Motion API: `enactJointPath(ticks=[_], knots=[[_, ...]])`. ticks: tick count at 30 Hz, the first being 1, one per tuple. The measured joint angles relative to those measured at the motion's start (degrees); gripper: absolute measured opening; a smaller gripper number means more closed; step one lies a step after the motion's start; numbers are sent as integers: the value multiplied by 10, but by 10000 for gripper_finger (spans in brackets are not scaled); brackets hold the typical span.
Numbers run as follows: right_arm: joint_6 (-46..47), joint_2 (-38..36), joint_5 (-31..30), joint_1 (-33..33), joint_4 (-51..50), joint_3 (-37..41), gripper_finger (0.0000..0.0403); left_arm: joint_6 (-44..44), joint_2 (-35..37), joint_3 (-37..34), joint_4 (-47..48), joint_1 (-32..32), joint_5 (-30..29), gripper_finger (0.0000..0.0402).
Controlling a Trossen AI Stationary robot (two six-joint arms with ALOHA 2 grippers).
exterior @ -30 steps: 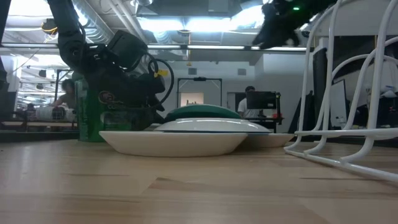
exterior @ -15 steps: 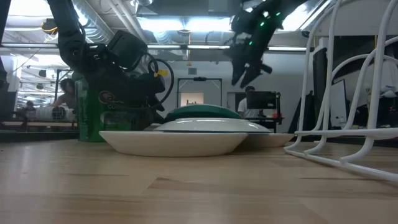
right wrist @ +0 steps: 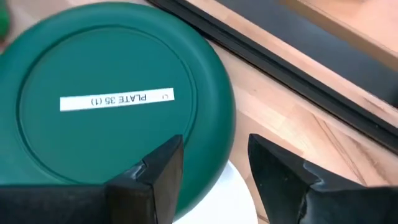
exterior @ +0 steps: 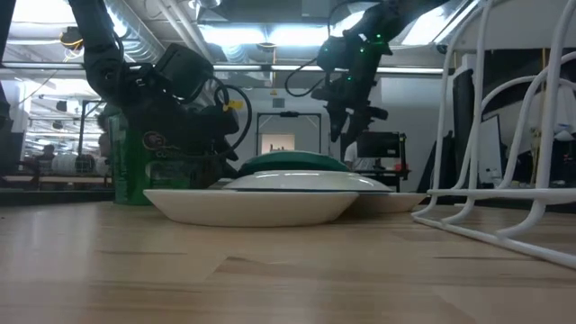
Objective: Sort dishes
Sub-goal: Put the green plate on the dish rack
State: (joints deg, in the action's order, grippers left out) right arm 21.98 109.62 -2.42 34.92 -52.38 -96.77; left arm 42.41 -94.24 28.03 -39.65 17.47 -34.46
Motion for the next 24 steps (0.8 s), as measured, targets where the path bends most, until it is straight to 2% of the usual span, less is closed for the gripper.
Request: enactJointPath(ticks=[8,17,24], knots=[[33,-1,11,0,-8,0,186,0,0,0,0,0,0,210],[89,-2,71,-2,-13,-46,186,0,0,0,0,0,0,210],[129,-3,65,-47,-14,-61,186,0,0,0,0,0,0,210]])
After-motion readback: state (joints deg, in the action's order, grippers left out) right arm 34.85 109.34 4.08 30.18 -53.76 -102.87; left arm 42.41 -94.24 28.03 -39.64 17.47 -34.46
